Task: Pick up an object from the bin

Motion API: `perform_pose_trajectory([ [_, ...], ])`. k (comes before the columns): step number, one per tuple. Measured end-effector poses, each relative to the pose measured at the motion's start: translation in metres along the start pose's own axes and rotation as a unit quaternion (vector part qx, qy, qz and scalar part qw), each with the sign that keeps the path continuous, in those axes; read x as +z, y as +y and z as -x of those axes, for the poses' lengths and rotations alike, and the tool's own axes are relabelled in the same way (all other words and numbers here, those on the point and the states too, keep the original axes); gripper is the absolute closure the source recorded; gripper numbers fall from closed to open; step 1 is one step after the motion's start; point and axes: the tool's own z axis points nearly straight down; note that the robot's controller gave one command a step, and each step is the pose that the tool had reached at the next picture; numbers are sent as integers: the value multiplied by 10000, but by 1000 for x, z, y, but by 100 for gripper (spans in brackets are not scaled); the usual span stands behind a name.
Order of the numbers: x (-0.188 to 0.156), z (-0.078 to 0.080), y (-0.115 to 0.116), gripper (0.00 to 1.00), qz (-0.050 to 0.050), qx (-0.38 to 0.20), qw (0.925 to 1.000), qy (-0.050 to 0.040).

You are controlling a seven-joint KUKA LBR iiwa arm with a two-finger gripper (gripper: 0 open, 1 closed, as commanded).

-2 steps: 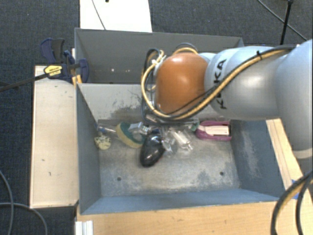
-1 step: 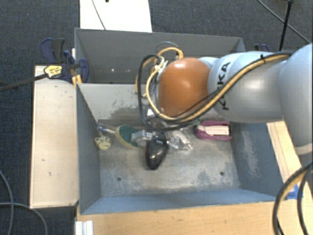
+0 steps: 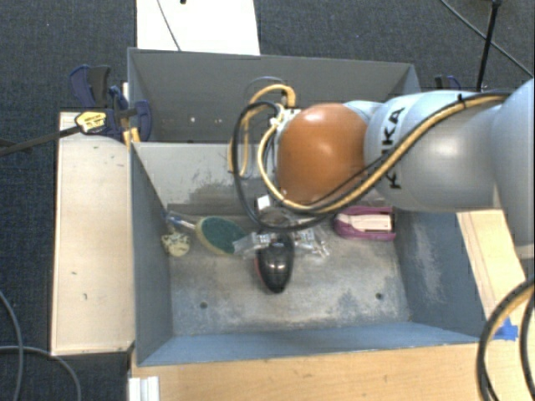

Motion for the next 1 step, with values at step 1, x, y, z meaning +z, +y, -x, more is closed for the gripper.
perform_pose_trajectory([
  [1,-3,0,-2,100,-15,29,10000,-2],
])
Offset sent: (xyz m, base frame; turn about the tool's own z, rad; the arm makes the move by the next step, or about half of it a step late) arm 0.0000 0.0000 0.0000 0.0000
